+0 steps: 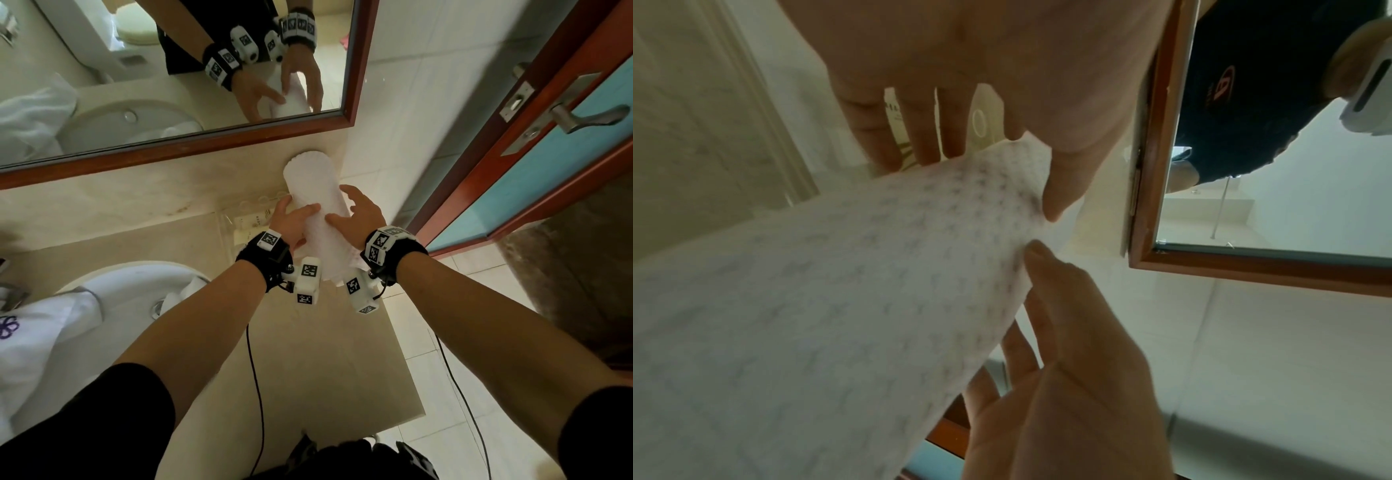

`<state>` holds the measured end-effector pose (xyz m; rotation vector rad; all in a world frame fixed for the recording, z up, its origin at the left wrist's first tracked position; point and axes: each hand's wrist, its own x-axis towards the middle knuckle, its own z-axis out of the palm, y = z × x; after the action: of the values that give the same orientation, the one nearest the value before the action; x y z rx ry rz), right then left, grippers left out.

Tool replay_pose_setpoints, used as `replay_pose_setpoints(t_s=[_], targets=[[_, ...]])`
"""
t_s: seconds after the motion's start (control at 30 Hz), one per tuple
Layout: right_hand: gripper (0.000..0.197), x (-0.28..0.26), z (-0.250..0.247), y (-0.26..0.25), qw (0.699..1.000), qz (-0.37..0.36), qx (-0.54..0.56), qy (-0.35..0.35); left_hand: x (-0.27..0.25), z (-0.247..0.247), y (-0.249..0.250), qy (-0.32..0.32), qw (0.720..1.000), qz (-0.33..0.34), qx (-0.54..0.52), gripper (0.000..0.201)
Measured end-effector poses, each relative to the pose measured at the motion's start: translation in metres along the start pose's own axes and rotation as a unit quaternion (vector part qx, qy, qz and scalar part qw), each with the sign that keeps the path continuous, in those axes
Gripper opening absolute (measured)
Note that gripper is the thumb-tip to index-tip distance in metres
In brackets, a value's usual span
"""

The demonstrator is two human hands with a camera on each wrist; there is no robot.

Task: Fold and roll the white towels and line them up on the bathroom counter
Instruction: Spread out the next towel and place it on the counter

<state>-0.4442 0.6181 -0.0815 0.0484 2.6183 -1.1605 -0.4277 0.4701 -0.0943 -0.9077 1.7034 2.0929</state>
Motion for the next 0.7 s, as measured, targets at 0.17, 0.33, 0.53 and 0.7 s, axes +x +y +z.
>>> replay_pose_setpoints(t_s=[0.17,0.33,0.53,0.7], targets=[[0.057,-0.003,-0.005,-0.009,0.999,0.020,0.030,0.036,-0.009,-0.004,0.004,0.014,1.000,0.011,0.018,0.074],[0.042,-0.008,-0.005,-0.018,0.999,0.017,0.030,0.040,-0.017,-0.011,0.005,0.030,0.999,0.031,0.007,0.068],[0.033,-0.025,0.002,-0.033,0.998,-0.014,0.030,0.046,-0.031,-0.029,0.001,0.058,0.995,0.075,0.001,0.052],[0.026,-0.050,0.020,-0.054,0.996,-0.090,-0.011,0.009,-0.051,-0.061,-0.014,0.102,0.988,0.106,0.041,0.045]])
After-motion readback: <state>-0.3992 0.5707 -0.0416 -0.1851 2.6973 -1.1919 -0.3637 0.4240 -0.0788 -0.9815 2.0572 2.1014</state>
